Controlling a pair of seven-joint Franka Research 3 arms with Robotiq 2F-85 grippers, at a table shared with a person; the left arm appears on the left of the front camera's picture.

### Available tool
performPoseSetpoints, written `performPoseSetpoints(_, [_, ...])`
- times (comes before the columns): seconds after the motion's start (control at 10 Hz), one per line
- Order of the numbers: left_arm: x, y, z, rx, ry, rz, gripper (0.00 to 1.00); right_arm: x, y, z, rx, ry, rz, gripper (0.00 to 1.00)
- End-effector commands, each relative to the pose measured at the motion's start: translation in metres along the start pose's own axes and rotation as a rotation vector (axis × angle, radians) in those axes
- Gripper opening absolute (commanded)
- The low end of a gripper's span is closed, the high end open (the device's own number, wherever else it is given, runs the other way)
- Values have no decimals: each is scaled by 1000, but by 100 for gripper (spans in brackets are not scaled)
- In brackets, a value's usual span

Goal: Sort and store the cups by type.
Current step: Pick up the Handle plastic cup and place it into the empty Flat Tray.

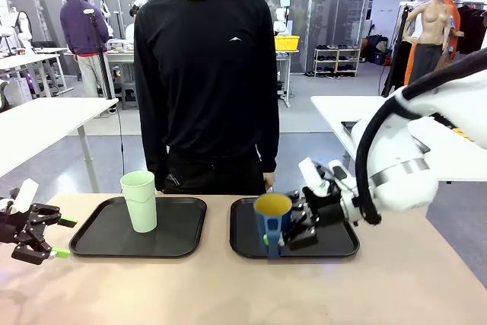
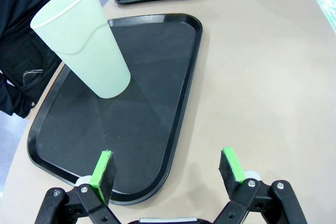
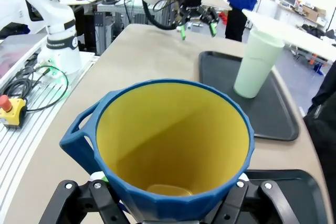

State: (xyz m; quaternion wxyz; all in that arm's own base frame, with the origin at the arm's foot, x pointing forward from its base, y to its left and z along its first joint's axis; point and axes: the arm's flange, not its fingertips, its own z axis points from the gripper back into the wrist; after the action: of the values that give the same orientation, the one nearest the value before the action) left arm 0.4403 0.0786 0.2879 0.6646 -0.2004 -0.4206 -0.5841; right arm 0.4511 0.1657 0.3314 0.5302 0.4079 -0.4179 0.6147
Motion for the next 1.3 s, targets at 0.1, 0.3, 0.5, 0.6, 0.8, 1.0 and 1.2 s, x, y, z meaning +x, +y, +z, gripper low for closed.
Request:
performPoseSetpoints(0.1, [2, 0, -1, -3, 7, -13, 100, 16, -21, 36, -16, -67, 12, 34])
performPoseSetpoints(0.3, [2, 0, -1, -3, 7, -13, 100, 19, -37, 54, -33, -74, 33, 34])
performPoseSetpoints(0.5, [2, 0, -1, -3, 7, -13, 100, 17, -56, 68, -48, -116, 38, 34])
performPoseSetpoints(0.6, [2, 0, -1, -3, 7, -13, 100, 15, -63, 71, -50, -119, 25, 34])
performPoseSetpoints(0.8, [2, 0, -1, -3, 7, -13, 100, 14, -70, 74, -34, -90, -18, 34])
performPoseSetpoints(1.0, [2, 0, -1, -3, 7, -13, 100, 13, -58, 73, -69, -99, 38, 34])
performPoseSetpoints(1.2, [2, 0, -1, -3, 7, -13, 100, 13, -58, 73, -69, -99, 38, 34])
